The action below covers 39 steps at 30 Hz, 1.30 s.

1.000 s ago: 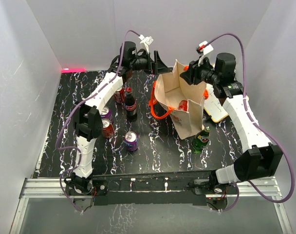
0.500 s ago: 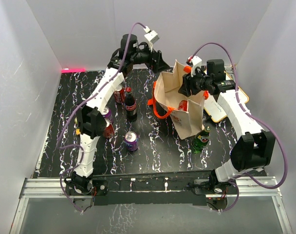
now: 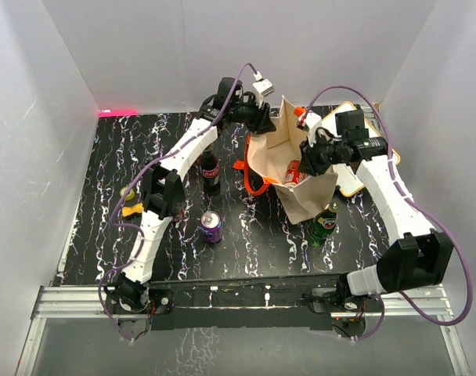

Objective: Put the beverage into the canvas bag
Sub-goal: Adjust the canvas bag at the center of the board.

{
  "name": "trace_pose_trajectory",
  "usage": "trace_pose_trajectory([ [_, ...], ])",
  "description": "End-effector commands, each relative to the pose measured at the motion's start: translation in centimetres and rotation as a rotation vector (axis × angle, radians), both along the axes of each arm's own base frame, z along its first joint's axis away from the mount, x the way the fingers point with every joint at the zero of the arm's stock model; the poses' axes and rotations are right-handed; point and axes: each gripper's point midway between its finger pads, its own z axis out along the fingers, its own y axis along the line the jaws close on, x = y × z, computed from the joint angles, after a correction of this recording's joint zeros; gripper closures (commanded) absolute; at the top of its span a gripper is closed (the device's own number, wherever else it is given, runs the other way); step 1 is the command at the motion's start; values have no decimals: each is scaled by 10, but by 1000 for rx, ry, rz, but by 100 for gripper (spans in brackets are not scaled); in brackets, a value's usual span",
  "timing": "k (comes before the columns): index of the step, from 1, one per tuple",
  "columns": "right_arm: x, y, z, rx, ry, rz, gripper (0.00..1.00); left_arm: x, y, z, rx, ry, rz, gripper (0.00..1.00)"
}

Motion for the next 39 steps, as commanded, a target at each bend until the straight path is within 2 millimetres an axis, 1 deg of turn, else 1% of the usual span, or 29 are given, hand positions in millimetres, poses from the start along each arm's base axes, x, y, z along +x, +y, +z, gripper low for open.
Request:
trace_pose_trajectory([
  [1, -41, -17, -22, -108, 58, 76, 85, -6, 5, 30, -11, -33, 44, 81],
  [2, -46, -19, -26, -124, 62, 85, 85, -5, 7, 29, -6, -26, 65, 90],
  [4, -55, -23, -36, -150, 81, 98, 87, -3, 11, 28, 7, -23, 105, 100],
  [8, -74, -26, -57, -164, 146, 123, 87, 0, 16, 31, 16, -2, 176, 100],
  [11, -79, -29, -70, -177, 176, 120, 87, -4, 18, 31, 16, 27, 211, 100],
  [13, -78, -29, -77, -176, 179, 110, 86, -6, 20, 31, 13, 55, 236, 100],
  [17, -65, -25, -89, -149, 160, 71, 84, -17, 18, 31, -15, 103, 220, 100],
  [20, -52, -23, -92, -130, 151, 35, 82, -24, 15, 35, -34, 116, 184, 100],
  [23, -30, -18, -82, -90, 128, -16, 76, -25, 16, 36, -27, 103, 180, 100],
  [26, -1, -10, -63, -30, 90, -76, 65, -25, 18, 36, -19, 95, 181, 100],
  [31, 42, 1, -50, 39, 61, -192, 49, -27, 16, 35, -22, 95, 170, 100],
  [33, 57, 3, -50, 25, 46, -246, 34, -26, 17, 37, -21, 86, 168, 100],
  [34, 64, 4, -51, 12, 34, -271, 28, -26, 17, 38, -23, 83, 165, 100],
  [37, 85, 2, -53, -14, 8, -365, 23, -26, 16, 41, -32, 79, 159, 100],
  [39, 96, 2, -53, -16, -4, -414, 21, -26, 15, 41, -35, 84, 158, 100],
])
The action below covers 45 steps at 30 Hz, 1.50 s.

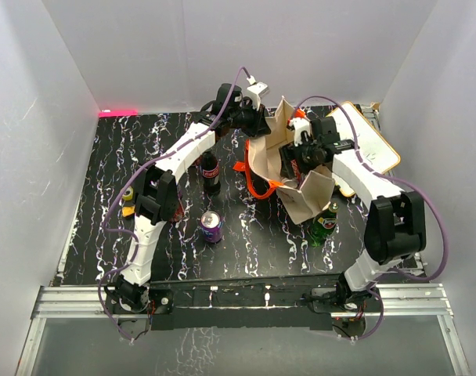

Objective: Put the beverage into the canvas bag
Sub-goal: Adjust the canvas bag at the center of the board, then pick up the drink from the canvas bag.

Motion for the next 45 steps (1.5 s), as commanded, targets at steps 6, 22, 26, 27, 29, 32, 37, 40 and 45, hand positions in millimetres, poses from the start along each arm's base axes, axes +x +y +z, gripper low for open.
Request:
trace_pose_trajectory([
  [6, 76, -12, 28, -71, -166, -300, 19, -12, 2, 47, -56, -40, -23, 100],
  [22, 96, -24, -34, -119, -36, -509, 16, -10, 3, 42, -58, -24, -12, 100],
  [26, 92, -25, -52, -126, 9, -540, 17, -10, 4, 43, -57, -25, -11, 100],
  [27, 92, -24, -55, -124, 17, -541, 17, -10, 4, 43, -58, -27, -10, 100],
  [29, 93, -23, -63, -123, 33, -541, 17, -10, 4, 41, -55, -25, -11, 100],
  [32, 95, -23, -72, -131, 41, -547, 17, -10, 4, 41, -56, -24, -12, 100],
  [37, 98, -20, -82, -127, 48, -533, 18, -11, 4, 41, -55, -23, -15, 100],
  [40, 100, -16, -84, -117, 46, -511, 29, -10, 5, 40, -54, -23, -13, 100],
  [45, 107, -10, -54, -86, -30, -449, 65, -8, 6, 41, -52, -28, -5, 100],
])
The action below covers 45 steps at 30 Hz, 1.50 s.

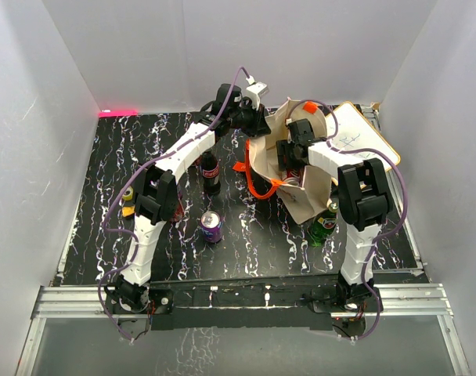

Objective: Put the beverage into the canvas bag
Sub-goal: Pick up the drink from the canvas bag.

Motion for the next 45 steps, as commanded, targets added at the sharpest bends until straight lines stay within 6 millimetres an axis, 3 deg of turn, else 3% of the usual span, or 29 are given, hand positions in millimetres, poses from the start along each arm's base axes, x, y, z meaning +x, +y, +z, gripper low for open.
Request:
trace_pose_trajectory([
  [1, 27, 10, 51, 47, -157, 59, 72, -8, 6, 41, -41, -40, -7, 100],
  [5, 25, 19, 97, 131, -270, 140, 91, -7, 6, 42, -46, -31, 7, 100],
  [10, 14, 36, 166, 220, -491, 276, 92, -7, 3, 47, -74, -13, 17, 100],
  [15, 1, 41, 201, 244, -583, 333, 92, -8, 4, 50, -84, 0, 26, 100],
  [21, -5, 36, 219, 231, -663, 330, 92, -9, 2, 56, -102, 1, 25, 94],
  [25, -1, 34, 234, 225, -702, 318, 92, -9, 2, 64, -127, 8, 35, 80],
  [28, 3, 28, 252, 228, -740, 288, 92, -8, 2, 74, -162, 20, 40, 64],
  [30, 4, 24, 264, 240, -759, 270, 92, -7, 3, 85, -190, 15, 35, 51],
  [32, 4, 24, 276, 262, -776, 255, 92, -8, 4, 98, -221, -2, 20, 33],
  [34, 5, 25, 292, 288, -802, 243, 92, -7, 7, 115, -251, -38, 6, 22],
  [40, 12, 28, 342, 383, -878, 182, 92, -4, 24, 167, -300, -186, -22, 11],
  [45, 23, 23, 382, 443, -941, 88, 92, -10, 33, 191, -311, -252, -40, 5],
])
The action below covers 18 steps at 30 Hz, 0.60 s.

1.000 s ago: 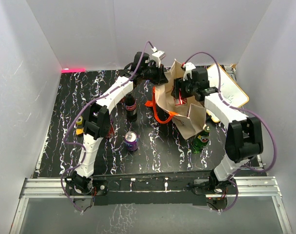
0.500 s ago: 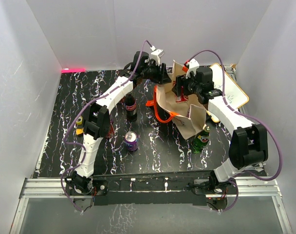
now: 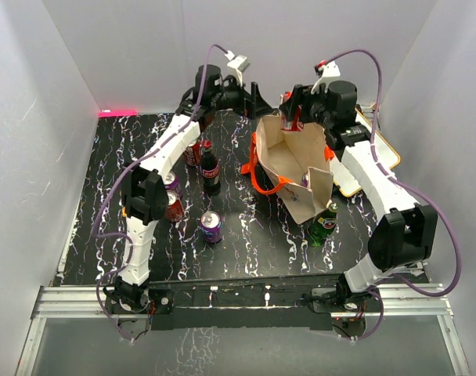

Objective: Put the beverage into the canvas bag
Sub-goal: Place the drink in the canvas bag.

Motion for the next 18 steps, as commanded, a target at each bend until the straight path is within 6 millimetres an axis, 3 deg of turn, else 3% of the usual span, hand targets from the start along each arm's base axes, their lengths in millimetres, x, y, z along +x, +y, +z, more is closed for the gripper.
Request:
trace_pose_trajectory([
  [1, 12, -4, 124, 180, -276, -80, 92, -29, 14, 114, -106, -235, -54, 4],
  [9, 31, 9, 165, 353, -297, -81, 92, -62, 2, 149, -289, -176, -196, 3],
  [13, 30, 15, 177, 385, -308, -72, 92, -65, -6, 150, -307, -158, -196, 3],
  [18, 28, 22, 183, 411, -309, -54, 92, -59, -12, 137, -287, -119, -157, 3],
])
